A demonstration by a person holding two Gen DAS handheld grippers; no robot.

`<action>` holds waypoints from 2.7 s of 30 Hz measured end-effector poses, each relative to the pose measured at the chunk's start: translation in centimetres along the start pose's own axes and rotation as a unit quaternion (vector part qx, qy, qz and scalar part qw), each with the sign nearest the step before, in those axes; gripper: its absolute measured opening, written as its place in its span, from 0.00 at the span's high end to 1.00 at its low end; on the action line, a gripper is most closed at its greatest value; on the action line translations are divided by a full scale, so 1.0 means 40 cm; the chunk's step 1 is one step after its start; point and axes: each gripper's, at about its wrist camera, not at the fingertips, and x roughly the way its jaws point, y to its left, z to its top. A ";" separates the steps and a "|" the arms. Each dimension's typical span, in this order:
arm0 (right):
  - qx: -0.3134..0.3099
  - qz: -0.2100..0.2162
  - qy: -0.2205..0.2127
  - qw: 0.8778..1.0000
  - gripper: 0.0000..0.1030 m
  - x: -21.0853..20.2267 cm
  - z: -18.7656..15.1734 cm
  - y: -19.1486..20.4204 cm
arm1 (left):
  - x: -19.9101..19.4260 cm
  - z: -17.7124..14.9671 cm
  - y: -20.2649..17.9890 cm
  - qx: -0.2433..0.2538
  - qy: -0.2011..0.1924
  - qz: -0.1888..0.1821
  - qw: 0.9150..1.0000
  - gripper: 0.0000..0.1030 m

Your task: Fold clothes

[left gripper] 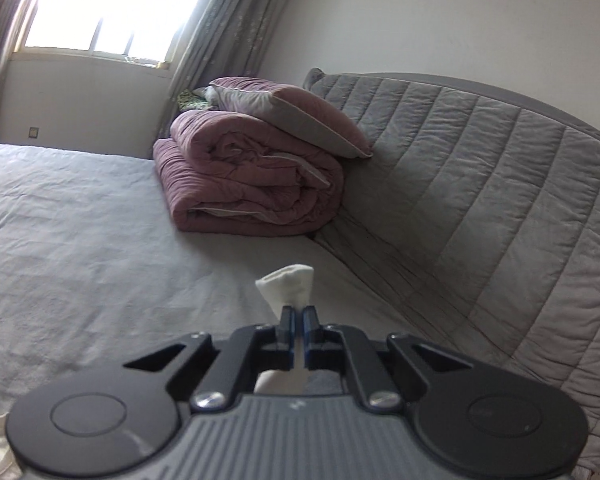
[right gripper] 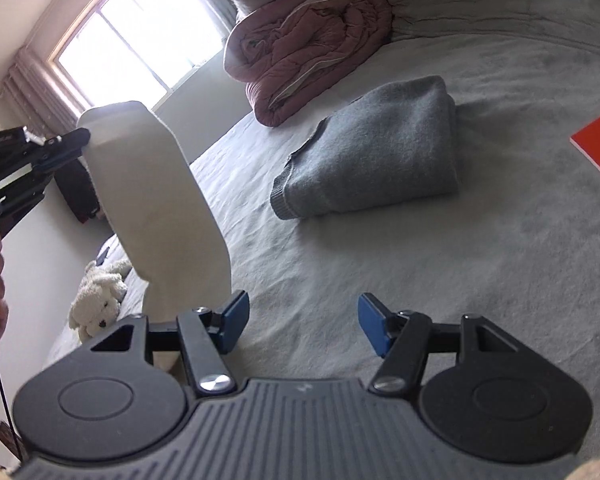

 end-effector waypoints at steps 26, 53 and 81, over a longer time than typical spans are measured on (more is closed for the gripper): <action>0.227 0.036 0.012 0.973 0.37 -0.102 0.037 -0.208 | 0.057 -0.426 -0.199 -0.016 0.225 -0.130 0.966 0.96; 0.005 -0.122 0.060 0.991 0.76 -0.045 0.012 -0.101 | 0.071 -0.292 0.386 0.182 0.156 0.248 0.939 0.41; -0.145 -0.262 -0.059 0.952 0.96 -0.015 0.021 -0.043 | 0.094 -0.336 0.507 0.069 0.077 0.278 0.955 0.90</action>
